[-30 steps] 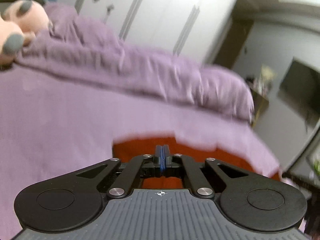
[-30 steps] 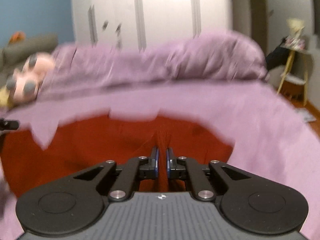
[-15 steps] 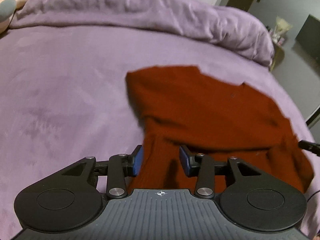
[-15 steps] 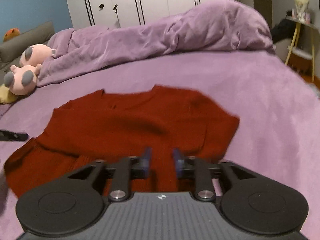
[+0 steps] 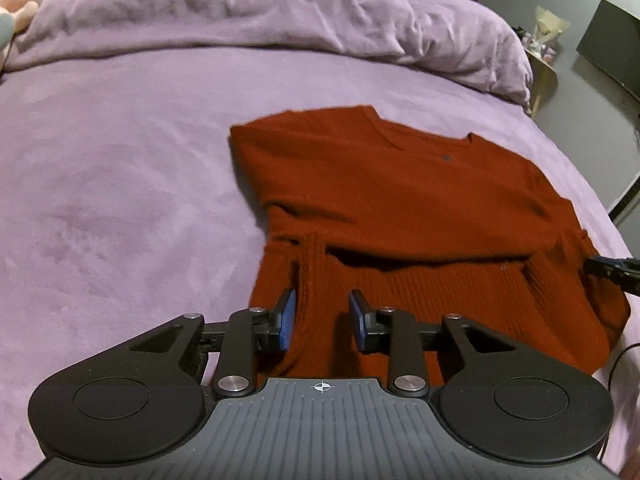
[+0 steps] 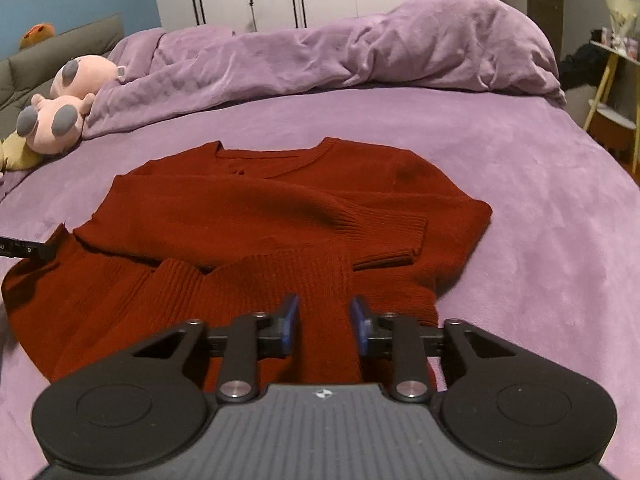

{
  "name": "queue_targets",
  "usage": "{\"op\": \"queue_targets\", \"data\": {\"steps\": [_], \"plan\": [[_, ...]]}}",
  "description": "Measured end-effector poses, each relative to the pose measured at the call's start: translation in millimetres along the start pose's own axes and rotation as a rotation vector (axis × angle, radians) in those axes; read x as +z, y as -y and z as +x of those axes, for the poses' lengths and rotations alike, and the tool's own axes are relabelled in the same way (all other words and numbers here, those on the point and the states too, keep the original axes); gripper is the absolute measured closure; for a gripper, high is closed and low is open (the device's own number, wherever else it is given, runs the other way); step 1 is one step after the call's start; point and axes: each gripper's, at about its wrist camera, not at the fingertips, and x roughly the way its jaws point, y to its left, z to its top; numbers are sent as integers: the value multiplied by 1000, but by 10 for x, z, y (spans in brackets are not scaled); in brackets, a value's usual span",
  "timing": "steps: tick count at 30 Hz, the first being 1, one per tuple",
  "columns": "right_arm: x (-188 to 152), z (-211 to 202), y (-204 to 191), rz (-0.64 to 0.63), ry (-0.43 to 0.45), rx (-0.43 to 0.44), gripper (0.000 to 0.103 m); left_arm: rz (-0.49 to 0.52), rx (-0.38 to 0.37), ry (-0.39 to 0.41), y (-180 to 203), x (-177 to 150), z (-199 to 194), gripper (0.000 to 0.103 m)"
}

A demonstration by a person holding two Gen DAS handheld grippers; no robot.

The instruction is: Fold small clothes

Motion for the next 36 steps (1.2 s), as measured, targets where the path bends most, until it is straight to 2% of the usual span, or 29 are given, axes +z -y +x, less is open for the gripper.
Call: {"op": "queue_targets", "data": {"steps": [7,9,10,11,12,14,15,19,24,27,29,31,33,36], "plan": [[-1,83,-39,-19,-31,-10,83,-31,-27,-25,-69,4,111,68],[21,132,-32,-11,-45,-9,83,-18,-18,-21,-54,2,120,75],[25,152,-36,-15,-49,-11,83,-9,-11,-18,-46,-2,120,87],[26,169,-49,-19,-55,-15,83,-3,-5,-14,-40,-5,115,93],[25,180,-65,-24,-60,-17,84,0,-2,-10,-33,-9,101,94],[24,166,-78,-19,-56,4,97,11,-6,5,-12,-14,61,95],[25,158,-69,-5,-60,29,98,20,-2,18,9,-14,25,96],[41,-1,-92,-2,8,29,99,16,-9,123,94,78,-276,96],[282,-292,-121,1,135,21,99,29,-39,329,186,463,-771,96],[522,-318,-96,5,206,-5,99,42,-3,385,233,747,-727,96],[663,-218,-67,3,238,-63,99,10,17,374,200,888,-534,96],[733,-67,-19,7,233,-110,99,-20,30,315,127,958,-217,96],[760,147,78,32,183,-123,99,-34,55,241,69,916,87,96],[669,418,258,79,93,-127,98,-28,9,157,13,754,298,95]]}}
